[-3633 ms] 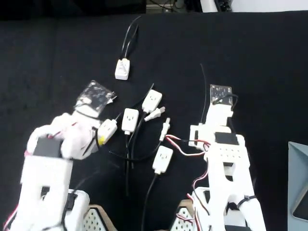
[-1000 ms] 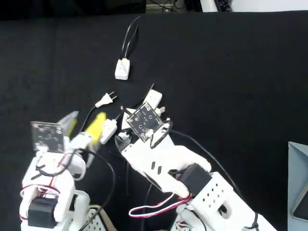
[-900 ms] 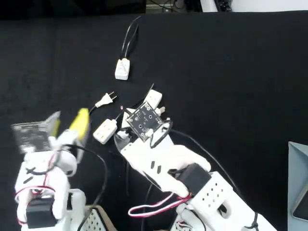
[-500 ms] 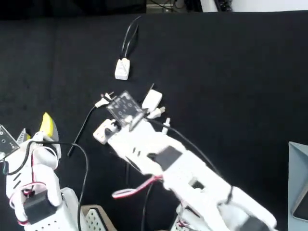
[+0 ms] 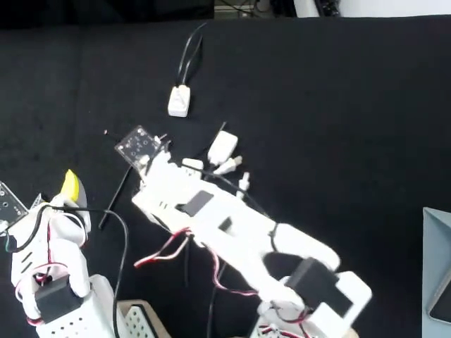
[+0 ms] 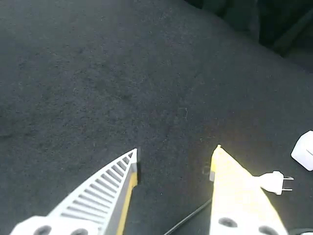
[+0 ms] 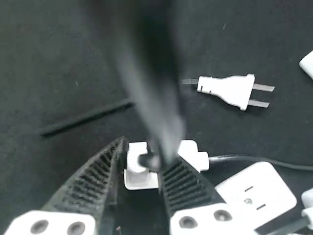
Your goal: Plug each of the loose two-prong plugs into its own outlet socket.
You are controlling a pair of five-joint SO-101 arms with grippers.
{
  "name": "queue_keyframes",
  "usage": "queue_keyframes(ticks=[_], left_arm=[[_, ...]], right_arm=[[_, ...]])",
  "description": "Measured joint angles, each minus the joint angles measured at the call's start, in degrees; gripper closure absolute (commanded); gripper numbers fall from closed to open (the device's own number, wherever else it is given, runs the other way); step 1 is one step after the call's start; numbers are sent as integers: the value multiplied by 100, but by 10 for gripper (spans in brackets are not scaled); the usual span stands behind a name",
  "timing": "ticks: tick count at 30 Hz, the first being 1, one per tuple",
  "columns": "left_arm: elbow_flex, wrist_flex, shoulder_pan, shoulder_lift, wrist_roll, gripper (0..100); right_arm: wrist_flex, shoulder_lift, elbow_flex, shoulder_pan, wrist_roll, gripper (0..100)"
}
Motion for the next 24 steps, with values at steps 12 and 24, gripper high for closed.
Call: queue_keyframes(ticks=[12, 24], left_arm=[[0, 0, 0, 0, 0, 755], [0, 0, 0, 0, 0, 755]], right_arm=[[-9, 158, -70, 0, 0, 987], [114, 1002, -598, -18, -9, 987]])
